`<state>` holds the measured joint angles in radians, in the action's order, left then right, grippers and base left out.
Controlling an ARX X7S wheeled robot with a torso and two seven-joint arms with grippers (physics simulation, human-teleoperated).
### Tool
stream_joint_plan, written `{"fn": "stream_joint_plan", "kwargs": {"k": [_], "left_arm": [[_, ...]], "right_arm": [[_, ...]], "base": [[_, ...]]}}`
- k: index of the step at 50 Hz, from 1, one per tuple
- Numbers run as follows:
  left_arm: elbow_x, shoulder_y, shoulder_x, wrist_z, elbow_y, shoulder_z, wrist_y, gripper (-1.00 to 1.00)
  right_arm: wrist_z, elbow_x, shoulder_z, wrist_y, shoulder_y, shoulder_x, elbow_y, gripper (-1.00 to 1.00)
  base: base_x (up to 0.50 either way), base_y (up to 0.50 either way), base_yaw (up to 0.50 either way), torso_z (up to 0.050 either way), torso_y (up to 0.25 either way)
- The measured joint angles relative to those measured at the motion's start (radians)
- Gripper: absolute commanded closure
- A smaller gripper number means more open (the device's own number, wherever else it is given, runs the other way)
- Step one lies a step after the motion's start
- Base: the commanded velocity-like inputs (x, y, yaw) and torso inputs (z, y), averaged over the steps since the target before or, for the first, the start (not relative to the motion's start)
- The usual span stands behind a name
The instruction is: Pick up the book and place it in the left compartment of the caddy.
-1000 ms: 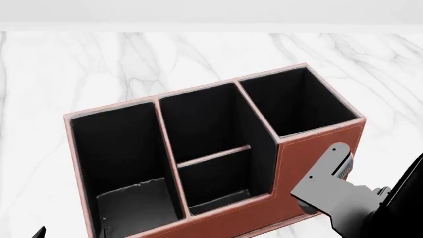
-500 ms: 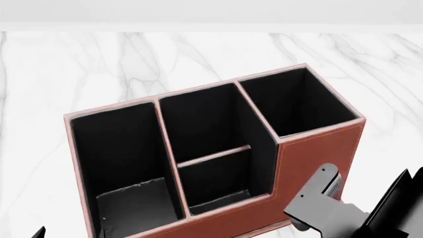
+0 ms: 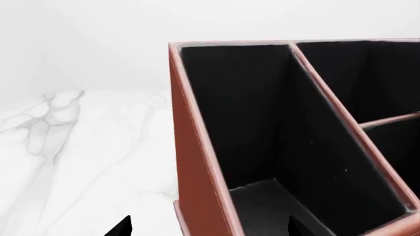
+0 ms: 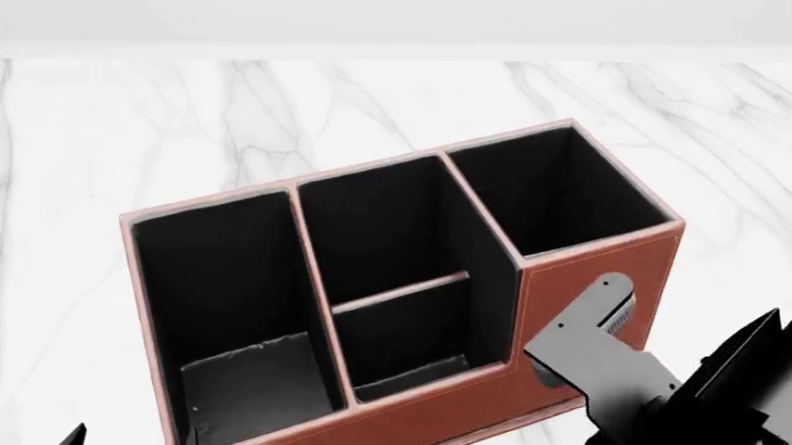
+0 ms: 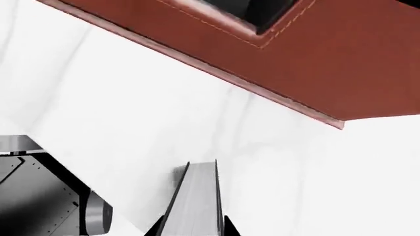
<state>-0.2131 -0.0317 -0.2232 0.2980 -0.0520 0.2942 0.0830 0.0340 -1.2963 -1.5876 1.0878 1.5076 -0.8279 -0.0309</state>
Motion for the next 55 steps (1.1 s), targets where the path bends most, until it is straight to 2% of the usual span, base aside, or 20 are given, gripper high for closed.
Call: {"fn": "stream_joint_plan", "kwargs": {"k": [13, 33, 43, 55], "left_arm": [[-0.004, -0.001, -0.004, 0.004, 0.0, 0.004, 0.003, -1.0], [-0.01, -0.004, -0.009, 0.011, -0.001, 0.01, 0.004, -1.0], [-0.013, -0.006, -0.011, 0.015, -0.003, 0.013, 0.005, -1.0], [-0.016, -0.008, -0.014, 0.02, -0.007, 0.018, 0.007, -1.0]], "right_arm": [[-0.192, -0.265, 0.188, -0.095, -0.044, 0.023, -0.193, 1.0], [-0.33, -0.409, 0.254, -0.088, -0.042, 0.024, -0.255, 1.0], [-0.49, -0.598, 0.266, 0.033, 0.069, 0.038, -0.222, 1.0], [-0.712, -0.919, 0.23, 0.177, 0.32, 0.122, -0.266, 1.0]], "base": [[0.0, 0.0, 0.0, 0.0, 0.0], [0.0, 0.0, 0.0, 0.0, 0.001], [0.0, 0.0, 0.0, 0.0, 0.001], [0.0, 0.0, 0.0, 0.0, 0.001]]}}
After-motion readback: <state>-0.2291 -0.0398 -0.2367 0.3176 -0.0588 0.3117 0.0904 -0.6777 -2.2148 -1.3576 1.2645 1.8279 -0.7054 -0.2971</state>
